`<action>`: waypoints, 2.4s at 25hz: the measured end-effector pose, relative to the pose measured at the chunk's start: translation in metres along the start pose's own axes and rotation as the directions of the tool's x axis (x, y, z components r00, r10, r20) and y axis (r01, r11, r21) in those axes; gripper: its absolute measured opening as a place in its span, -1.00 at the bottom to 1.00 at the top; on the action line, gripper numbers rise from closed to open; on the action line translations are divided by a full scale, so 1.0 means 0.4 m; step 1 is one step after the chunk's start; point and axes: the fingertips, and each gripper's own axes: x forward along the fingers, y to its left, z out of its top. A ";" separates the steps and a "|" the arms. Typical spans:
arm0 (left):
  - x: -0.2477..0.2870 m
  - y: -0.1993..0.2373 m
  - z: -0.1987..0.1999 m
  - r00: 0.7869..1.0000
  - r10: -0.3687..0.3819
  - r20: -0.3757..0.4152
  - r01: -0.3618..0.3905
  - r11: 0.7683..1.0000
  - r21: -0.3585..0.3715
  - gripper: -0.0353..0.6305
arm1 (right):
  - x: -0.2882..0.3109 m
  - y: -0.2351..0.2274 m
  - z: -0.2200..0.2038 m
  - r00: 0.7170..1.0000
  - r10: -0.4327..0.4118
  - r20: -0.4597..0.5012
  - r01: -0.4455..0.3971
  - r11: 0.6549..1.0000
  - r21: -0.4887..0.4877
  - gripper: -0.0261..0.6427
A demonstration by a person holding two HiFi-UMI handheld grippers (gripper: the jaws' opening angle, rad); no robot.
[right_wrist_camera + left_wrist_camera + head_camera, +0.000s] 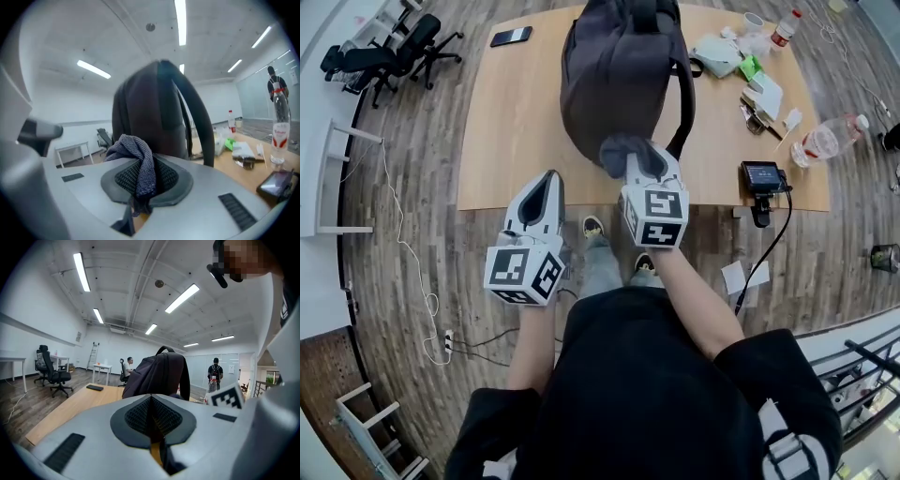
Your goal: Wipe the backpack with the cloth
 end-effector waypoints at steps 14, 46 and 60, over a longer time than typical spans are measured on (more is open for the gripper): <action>-0.004 -0.003 0.002 1.000 0.015 0.010 -0.015 1.000 0.005 -0.84 | 0.017 0.145 0.316 0.969 0.110 0.219 -0.087 0.990 -0.112 -0.78; 0.020 0.009 -0.021 1.000 0.013 -0.012 -0.013 1.000 0.001 -0.84 | -0.065 0.053 0.413 0.935 0.161 0.315 -0.179 0.984 0.028 -0.78; -0.034 0.066 -0.020 0.997 0.074 -0.008 -0.074 0.997 -0.019 -0.84 | 0.002 0.143 0.376 0.955 0.130 0.268 -0.120 0.991 -0.054 -0.78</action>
